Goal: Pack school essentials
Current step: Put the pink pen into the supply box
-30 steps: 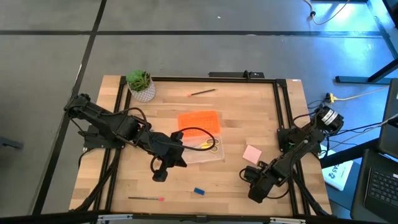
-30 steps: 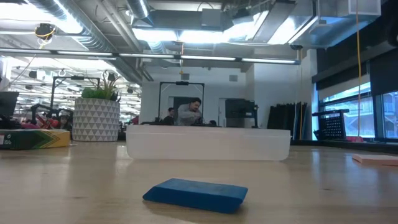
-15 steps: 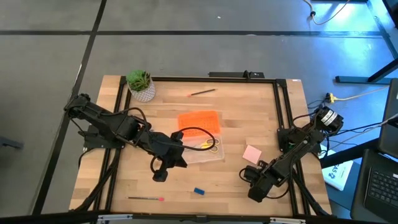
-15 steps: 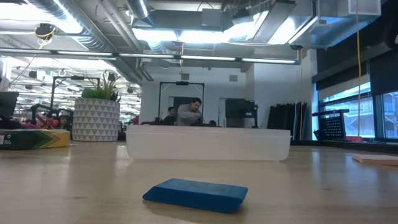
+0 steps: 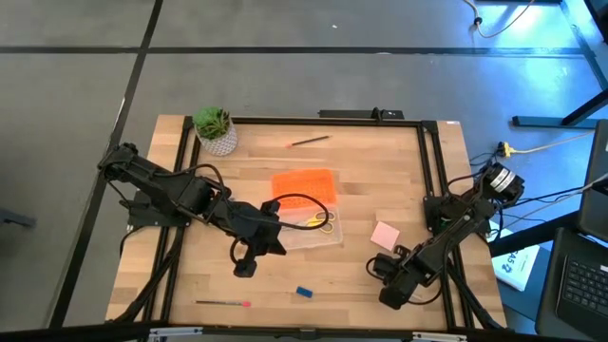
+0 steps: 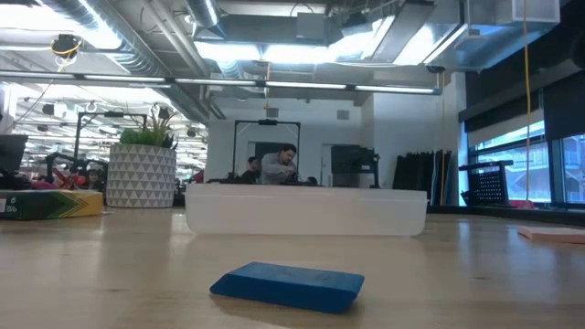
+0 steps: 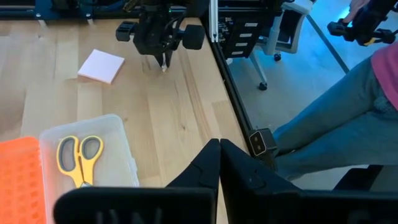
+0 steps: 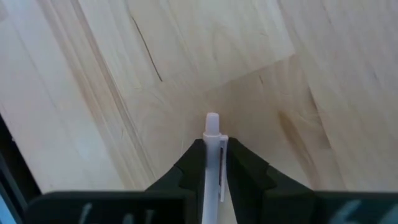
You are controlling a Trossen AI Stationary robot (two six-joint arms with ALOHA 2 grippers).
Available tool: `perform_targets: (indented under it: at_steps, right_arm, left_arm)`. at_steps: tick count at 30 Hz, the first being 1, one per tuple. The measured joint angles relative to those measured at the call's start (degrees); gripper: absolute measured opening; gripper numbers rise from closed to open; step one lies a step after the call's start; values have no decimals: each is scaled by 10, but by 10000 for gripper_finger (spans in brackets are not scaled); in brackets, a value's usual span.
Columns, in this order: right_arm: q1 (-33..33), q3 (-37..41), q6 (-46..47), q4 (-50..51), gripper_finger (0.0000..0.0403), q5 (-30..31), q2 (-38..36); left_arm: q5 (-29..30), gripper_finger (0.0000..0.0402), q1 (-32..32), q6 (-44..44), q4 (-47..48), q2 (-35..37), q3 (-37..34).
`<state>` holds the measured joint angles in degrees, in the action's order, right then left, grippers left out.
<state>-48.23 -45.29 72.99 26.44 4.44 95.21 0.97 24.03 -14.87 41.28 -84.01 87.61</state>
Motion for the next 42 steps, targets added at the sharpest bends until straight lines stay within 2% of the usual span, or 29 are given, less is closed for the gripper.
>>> perform_targets:
  at_steps: [10, 22, 28, 36, 42]
  right_arm:
    - [10, -55, -32, 50, 48, 19, 7]
    - [61, -64, -105, 47, 49, -46, 5]
    - [99, -64, -163, 46, 50, -79, 3]
    - [162, -65, -249, 51, 50, -84, -31]
    - [218, -65, -320, 54, 51, -122, -50]
  left_arm:
    - [0, 19, 0, -1, 0, 0, 0]
    - [0, 5, 0, 0, 0, 0, 0]
    - [0, 1, 0, 0, 0, 0, 0]
    - [0, 14, 0, 0, 1, 0, 0]
    - [0, 20, 0, 0, 2, 0, 0]
